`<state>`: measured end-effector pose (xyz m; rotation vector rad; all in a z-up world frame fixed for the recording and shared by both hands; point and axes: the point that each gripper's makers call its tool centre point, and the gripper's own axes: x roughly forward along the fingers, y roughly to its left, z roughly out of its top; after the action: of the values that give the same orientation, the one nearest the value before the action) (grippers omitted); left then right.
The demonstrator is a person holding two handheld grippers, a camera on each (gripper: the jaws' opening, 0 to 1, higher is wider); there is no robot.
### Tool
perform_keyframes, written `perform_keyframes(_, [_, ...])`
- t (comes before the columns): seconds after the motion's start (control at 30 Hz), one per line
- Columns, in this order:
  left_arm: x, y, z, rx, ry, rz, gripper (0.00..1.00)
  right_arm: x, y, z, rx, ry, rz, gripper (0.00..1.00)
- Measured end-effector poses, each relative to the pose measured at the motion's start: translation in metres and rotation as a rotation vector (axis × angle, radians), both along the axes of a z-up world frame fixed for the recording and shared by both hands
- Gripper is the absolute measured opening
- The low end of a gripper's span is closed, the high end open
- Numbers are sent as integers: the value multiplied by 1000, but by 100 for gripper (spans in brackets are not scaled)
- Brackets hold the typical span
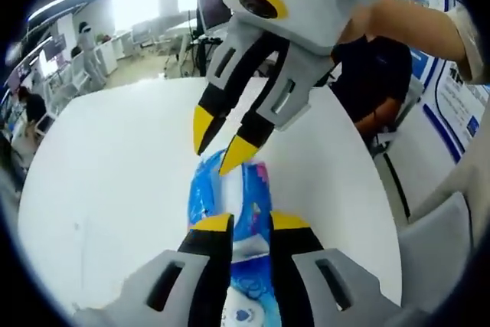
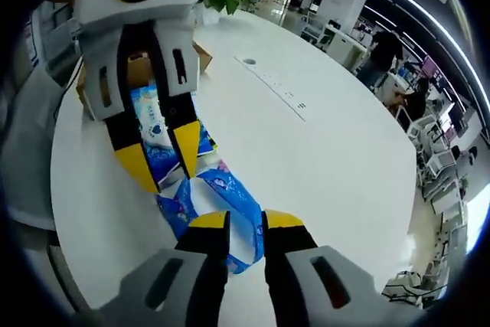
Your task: Operate the shoe box by opening the lid, removing the specified soft item, and placing it in the target area until the item is outside and the box remains undamaged.
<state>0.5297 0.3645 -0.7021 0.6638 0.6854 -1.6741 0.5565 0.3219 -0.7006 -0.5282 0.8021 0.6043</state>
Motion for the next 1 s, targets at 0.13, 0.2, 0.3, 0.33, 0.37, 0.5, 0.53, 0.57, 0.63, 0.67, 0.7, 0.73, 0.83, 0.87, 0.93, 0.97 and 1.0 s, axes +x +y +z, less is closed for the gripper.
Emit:
perform_keyframes(0.13, [-3,8,15,-46,20,54,23,-3,3,7,10,8,-16,21])
perform_keyframes(0.2, [-5,16,20,-52,18,64,27,-6,6,11,12,11,-22,23])
perform_keyframes(0.3, [-7,29,26,-58,12,97,33,-12,11,17,8,13,-22,26])
perform_keyframes(0.33, [-7,31,29,-67,11,109,35,-14,14,20,6,12,-22,27])
perform_keyframes(0.37, [-7,35,31,-70,12,118,37,-16,15,21,6,11,-21,27])
perform_keyframes(0.5, [-9,51,42,-80,18,168,48,-22,25,28,-5,2,-17,33])
perform_keyframes(0.53, [-11,57,45,-80,15,172,50,-22,26,29,-5,0,-18,34])
perform_keyframes(0.57, [-12,60,46,-78,13,174,51,-23,29,31,-1,-4,-21,35])
perform_keyframes(0.63, [-13,68,52,-81,5,187,54,-27,37,34,8,-5,-17,37])
perform_keyframes(0.67, [-13,73,55,-86,6,200,55,-28,41,35,10,-6,-14,37])
perform_keyframes(0.7, [-13,76,57,-90,8,211,58,-30,46,37,15,-3,-9,38])
perform_keyframes(0.73, [-14,79,59,-94,10,221,59,-31,49,39,19,0,-7,39])
perform_keyframes(0.83, [-16,90,64,-102,8,249,63,-37,63,47,46,10,1,42])
perform_keyframes(0.87, [-19,94,66,-108,0,253,65,-39,69,51,58,12,9,42])
perform_keyframes(0.93, [-21,100,67,-107,-10,259,67,-42,78,57,73,15,19,43])
perform_keyframes(0.97, [-22,104,68,-109,-12,269,68,-43,81,59,77,15,24,44])
perform_keyframes(1.0, [-23,106,69,-112,-10,277,70,-44,83,61,81,15,30,44])
